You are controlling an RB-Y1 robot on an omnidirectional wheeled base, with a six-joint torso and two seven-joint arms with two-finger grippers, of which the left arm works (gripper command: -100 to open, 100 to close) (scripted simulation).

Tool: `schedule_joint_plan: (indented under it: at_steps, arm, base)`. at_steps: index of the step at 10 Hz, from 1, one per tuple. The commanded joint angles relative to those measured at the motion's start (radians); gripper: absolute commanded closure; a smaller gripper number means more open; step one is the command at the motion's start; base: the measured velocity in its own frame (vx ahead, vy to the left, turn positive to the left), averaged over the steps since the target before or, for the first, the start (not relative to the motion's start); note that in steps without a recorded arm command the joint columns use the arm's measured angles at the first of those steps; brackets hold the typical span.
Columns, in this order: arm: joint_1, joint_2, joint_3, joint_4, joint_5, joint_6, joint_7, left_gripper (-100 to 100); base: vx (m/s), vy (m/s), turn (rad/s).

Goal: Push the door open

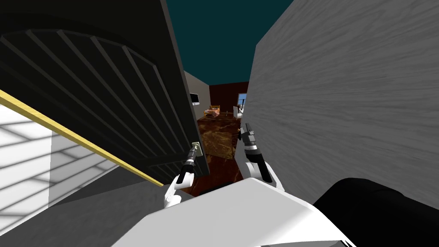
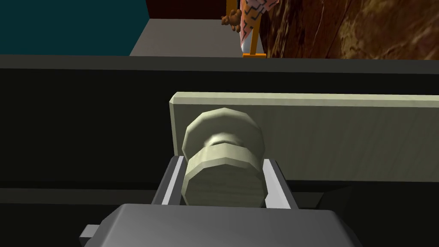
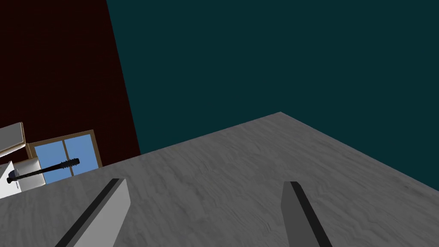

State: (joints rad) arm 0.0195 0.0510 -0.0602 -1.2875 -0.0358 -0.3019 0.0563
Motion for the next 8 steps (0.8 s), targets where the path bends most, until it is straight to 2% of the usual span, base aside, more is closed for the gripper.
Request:
schedule_joint_plan:
  at_steps: [1, 4, 8]
  arm:
    - [-0.006, 0.006, 0.000, 0.000, 0.009, -0.003, -0.011, 100]
    - [-0.012, 0.013, -0.015, 0.006, 0.035, -0.003, -0.039, 100]
    - [-0.025, 0.019, -0.044, 0.019, 0.086, -0.004, -0.094, 100]
  base:
    - [0.155, -0.022, 0.103]
    - [0.188, -0.012, 0.127]
    - [0.213, -0.002, 0.238]
